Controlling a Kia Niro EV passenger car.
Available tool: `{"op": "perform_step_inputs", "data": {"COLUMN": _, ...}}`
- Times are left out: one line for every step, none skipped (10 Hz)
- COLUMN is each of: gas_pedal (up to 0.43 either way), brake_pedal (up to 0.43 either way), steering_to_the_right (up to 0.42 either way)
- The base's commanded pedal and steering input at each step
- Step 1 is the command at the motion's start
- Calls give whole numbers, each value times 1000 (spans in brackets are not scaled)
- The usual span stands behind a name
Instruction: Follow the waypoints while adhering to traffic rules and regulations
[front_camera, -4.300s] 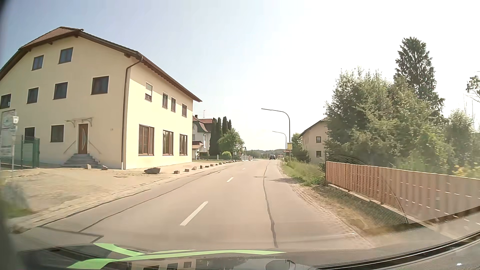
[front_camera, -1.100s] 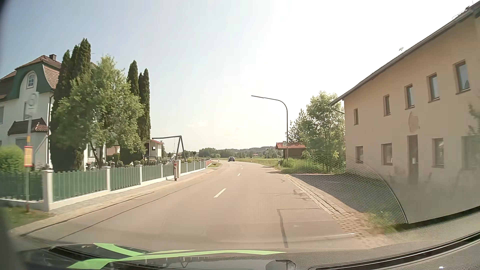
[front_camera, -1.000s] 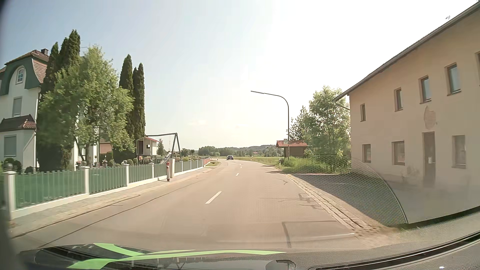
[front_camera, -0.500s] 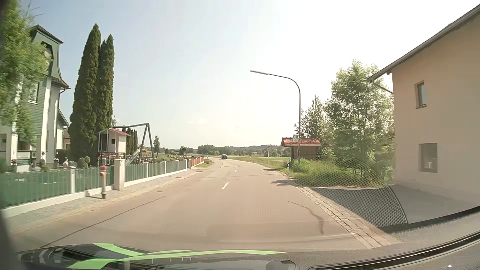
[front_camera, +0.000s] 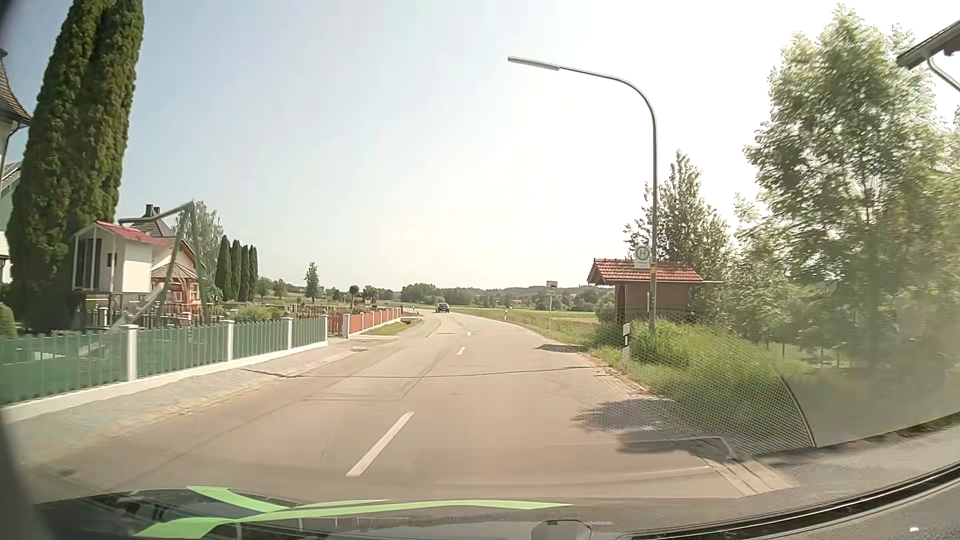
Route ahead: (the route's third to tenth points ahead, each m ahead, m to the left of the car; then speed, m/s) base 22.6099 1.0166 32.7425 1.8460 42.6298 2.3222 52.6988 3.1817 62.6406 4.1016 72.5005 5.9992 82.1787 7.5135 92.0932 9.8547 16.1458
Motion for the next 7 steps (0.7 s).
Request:
{"op": "perform_step_inputs", "data": {"gas_pedal": 157, "brake_pedal": 0, "steering_to_the_right": -11}}
{"op": "perform_step_inputs", "data": {"gas_pedal": 157, "brake_pedal": 0, "steering_to_the_right": -12}}
{"op": "perform_step_inputs", "data": {"gas_pedal": 157, "brake_pedal": 0, "steering_to_the_right": -15}}
{"op": "perform_step_inputs", "data": {"gas_pedal": 157, "brake_pedal": 0, "steering_to_the_right": -20}}
{"op": "perform_step_inputs", "data": {"gas_pedal": 157, "brake_pedal": 0, "steering_to_the_right": -22}}
{"op": "perform_step_inputs", "data": {"gas_pedal": 157, "brake_pedal": 0, "steering_to_the_right": -21}}
{"op": "perform_step_inputs", "data": {"gas_pedal": 157, "brake_pedal": 0, "steering_to_the_right": -18}}
